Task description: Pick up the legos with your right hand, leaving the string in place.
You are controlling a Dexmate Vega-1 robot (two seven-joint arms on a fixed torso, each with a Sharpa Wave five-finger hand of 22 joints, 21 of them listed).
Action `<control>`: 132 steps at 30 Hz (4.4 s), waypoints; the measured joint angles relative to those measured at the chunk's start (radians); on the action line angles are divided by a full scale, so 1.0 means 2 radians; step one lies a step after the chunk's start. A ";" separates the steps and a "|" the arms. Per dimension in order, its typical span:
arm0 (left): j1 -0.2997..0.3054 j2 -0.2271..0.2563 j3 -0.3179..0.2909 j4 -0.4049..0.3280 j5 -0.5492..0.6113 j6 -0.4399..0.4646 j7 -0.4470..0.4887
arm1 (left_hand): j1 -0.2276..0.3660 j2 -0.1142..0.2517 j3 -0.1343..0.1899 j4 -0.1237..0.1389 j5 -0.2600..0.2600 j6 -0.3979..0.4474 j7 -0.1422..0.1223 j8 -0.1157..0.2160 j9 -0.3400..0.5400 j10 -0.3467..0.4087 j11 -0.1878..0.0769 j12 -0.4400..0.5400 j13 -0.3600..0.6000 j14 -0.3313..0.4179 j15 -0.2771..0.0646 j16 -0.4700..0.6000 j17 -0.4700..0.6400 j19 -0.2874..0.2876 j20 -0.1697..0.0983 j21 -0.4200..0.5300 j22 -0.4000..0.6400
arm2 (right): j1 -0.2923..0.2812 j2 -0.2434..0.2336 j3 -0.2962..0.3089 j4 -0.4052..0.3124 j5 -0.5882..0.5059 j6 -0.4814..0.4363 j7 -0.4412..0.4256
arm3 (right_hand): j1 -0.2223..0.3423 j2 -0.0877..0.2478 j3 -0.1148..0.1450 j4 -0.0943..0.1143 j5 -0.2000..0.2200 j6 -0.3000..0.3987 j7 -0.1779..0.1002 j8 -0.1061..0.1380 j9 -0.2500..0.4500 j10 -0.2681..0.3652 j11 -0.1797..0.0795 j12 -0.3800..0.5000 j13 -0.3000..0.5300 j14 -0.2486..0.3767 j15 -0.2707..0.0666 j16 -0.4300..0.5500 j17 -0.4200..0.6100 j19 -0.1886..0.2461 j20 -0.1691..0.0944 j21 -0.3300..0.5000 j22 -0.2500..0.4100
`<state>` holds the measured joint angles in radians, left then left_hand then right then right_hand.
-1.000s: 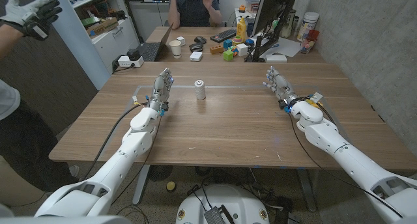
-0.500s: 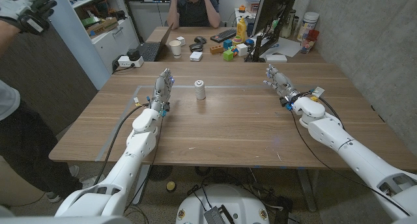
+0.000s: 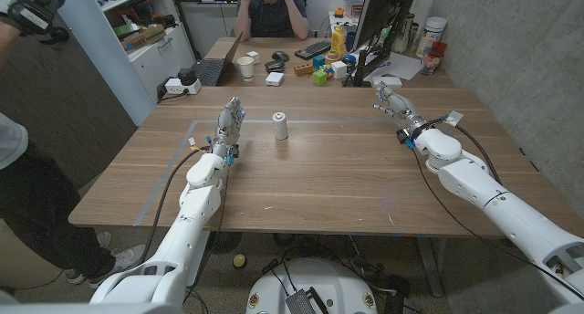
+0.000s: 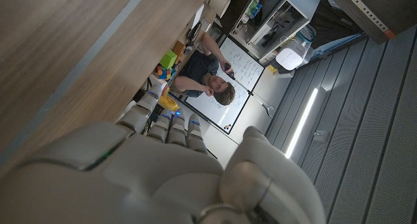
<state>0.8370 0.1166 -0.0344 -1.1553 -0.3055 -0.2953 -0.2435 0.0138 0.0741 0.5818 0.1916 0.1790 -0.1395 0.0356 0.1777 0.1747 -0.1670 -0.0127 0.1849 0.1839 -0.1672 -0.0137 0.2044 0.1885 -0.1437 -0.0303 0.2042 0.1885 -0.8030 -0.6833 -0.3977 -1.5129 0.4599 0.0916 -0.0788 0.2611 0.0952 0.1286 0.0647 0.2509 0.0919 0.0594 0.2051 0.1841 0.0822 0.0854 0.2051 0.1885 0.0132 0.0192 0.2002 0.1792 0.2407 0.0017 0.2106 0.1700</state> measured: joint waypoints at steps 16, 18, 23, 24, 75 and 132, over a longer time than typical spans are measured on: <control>0.000 -0.015 -0.017 -0.002 0.019 0.001 -0.011 | -0.003 -0.003 -0.003 0.000 0.000 0.000 0.000 0.000 0.000 0.000 0.000 0.000 0.000 0.000 0.000 0.000 0.000 0.000 0.000 0.000 -0.001 | -0.014 -0.038 0.015 -0.066 -0.073 -0.029 -0.062 | 0.007 -0.007 0.002 -0.010 0.000 0.012 0.000 0.000 0.000 0.011 -0.002 0.004 0.000 0.012 -0.002 0.000 -0.001 0.012 -0.004 0.000 0.000; 0.000 -0.016 -0.018 -0.001 0.020 0.001 -0.012 | -0.003 -0.003 -0.004 0.001 0.000 0.000 0.000 0.000 0.000 0.000 0.000 0.000 0.000 0.000 0.000 0.000 0.000 0.000 0.000 0.000 -0.001 | -0.016 -0.042 0.018 -0.075 -0.082 -0.034 -0.070 | 0.007 -0.007 0.002 -0.010 0.000 0.012 0.000 0.000 0.000 0.012 -0.001 0.004 0.000 0.013 -0.001 0.000 -0.001 0.012 -0.004 0.000 0.000; -0.001 -0.018 -0.020 -0.001 0.024 0.001 -0.014 | -0.003 -0.003 -0.006 -0.001 0.000 0.000 0.000 0.000 0.000 0.000 0.000 0.000 0.000 0.000 0.000 0.000 0.000 0.000 0.000 0.000 -0.001 | -0.023 -0.053 0.027 -0.099 -0.101 -0.047 -0.088 | 0.010 -0.010 0.001 -0.014 0.000 0.015 -0.002 0.000 0.000 0.014 -0.003 0.004 0.000 0.016 -0.003 0.000 -0.001 0.016 -0.004 0.000 0.000; -0.001 -0.018 -0.020 -0.001 0.024 0.001 -0.014 | -0.003 -0.003 -0.006 -0.001 0.000 0.000 0.000 0.000 0.000 0.000 0.000 0.000 0.000 0.000 0.000 0.000 0.000 0.000 0.000 0.000 -0.001 | -0.024 -0.053 0.027 -0.101 -0.110 -0.053 -0.096 | 0.010 -0.010 0.001 -0.014 0.000 0.015 -0.003 0.000 0.000 0.014 -0.003 0.004 0.000 0.016 -0.003 0.000 -0.001 0.016 -0.004 0.000 0.000; 0.015 -0.019 -0.004 -0.030 0.034 0.009 -0.014 | -0.004 -0.001 -0.018 -0.003 0.000 0.000 0.000 0.000 0.000 0.000 0.000 0.000 0.000 0.000 0.000 0.000 0.000 -0.003 -0.003 0.000 -0.001 | -0.081 -0.164 0.099 -0.253 -0.286 -0.294 -0.155 | 0.030 -0.015 0.006 -0.034 -0.008 0.025 -0.034 0.000 0.000 0.014 -0.014 0.000 0.000 0.023 0.007 -0.002 0.000 0.015 0.014 -0.004 0.000; 0.004 -0.019 0.014 -0.016 0.039 0.005 -0.024 | -0.004 -0.001 -0.033 -0.001 0.003 0.000 0.000 0.000 0.000 0.000 0.000 0.000 0.000 0.000 0.000 0.000 -0.001 -0.003 -0.003 0.000 -0.001 | 0.000 -0.260 -0.060 -0.294 -0.474 -0.529 0.044 | 0.047 -0.027 -0.002 -0.053 -0.008 0.024 -0.058 -0.004 0.002 -0.004 -0.040 -0.007 0.000 0.019 -0.001 -0.006 0.000 0.052 0.034 -0.003 -0.001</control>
<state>0.8450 0.0794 -0.0070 -1.1867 -0.2274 -0.2848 -0.2919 0.0059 0.0713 0.5167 0.1903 0.1858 -0.1394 0.0356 0.1777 0.1745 -0.1670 -0.0127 0.1848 0.1835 -0.1672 -0.0138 0.2044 0.1860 -0.1489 -0.0354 0.2042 0.1863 -0.8037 -1.2035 -0.5183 -2.1014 -0.4875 -0.9673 0.0096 0.3546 0.0411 0.1244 -0.0413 0.2345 0.1397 -0.0572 0.1974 0.1884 0.0736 0.0055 0.1916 0.1881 0.0504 0.0175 0.1887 0.1791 0.3442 0.0695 0.2050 0.1676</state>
